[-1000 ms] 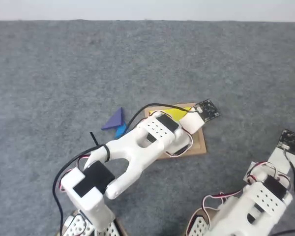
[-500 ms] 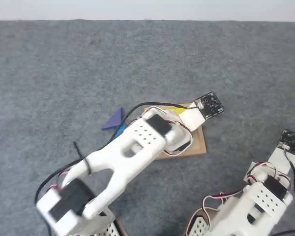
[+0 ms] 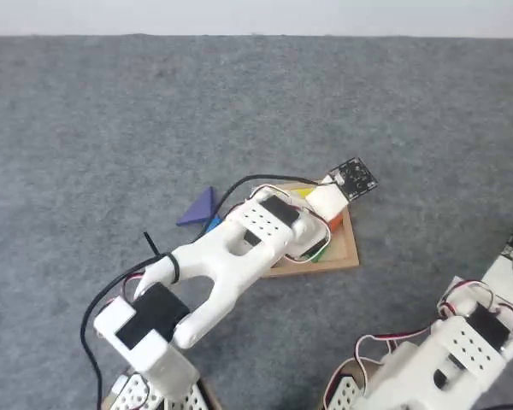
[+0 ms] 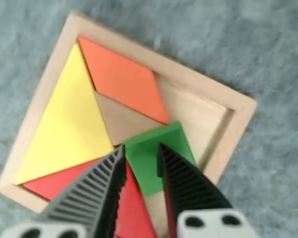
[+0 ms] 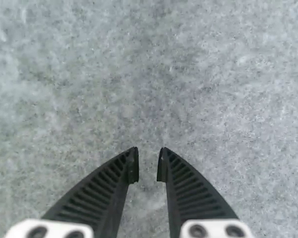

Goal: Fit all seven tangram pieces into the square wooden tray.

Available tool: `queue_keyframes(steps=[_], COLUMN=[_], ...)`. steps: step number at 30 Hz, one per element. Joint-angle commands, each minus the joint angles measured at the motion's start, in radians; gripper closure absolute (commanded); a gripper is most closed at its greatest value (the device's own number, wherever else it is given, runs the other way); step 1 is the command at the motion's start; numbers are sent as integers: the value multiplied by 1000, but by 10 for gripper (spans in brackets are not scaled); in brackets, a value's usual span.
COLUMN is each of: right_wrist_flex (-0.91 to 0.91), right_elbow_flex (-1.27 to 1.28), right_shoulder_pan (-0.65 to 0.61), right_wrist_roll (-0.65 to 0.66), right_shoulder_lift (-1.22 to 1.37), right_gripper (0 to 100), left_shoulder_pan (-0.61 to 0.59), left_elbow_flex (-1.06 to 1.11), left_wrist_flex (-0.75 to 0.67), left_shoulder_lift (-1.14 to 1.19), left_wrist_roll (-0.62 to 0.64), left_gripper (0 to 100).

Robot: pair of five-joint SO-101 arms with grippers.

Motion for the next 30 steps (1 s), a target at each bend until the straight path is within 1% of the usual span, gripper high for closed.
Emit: queue_keyframes(steps=[1,5,10,14,18,23,28,30], right_wrist_flex=[-10,-8,-10,-15,-16,-16,-15,-15], right_elbow_flex=[-52,-52,-46,-43,-43,-41,-41,-41], right_shoulder_pan=[1,-1,-2,-2,-2,-2,-4,-4], right_wrist_roll=[-12,-12,-12,-12,-14,-14,-14,-14], right_shoulder_lift=[-7,-7,-5,-5,-5,-5,-5,-5], right_gripper=[909,909,909,909,909,909,909,909], left_shoulder_pan=[-11,-17,-14,-8,-14,-9,-12,-14], left_elbow_flex=[-39,-38,-44,-45,-41,-45,-41,-45], left_wrist_flex=[57,69,123,97,17,-48,-43,-11], left_shoulder_lift=[8,12,3,-80,-146,-81,6,29], left_wrist_roll=[9,9,9,17,60,66,60,58], left_gripper=[892,892,892,892,892,891,892,892])
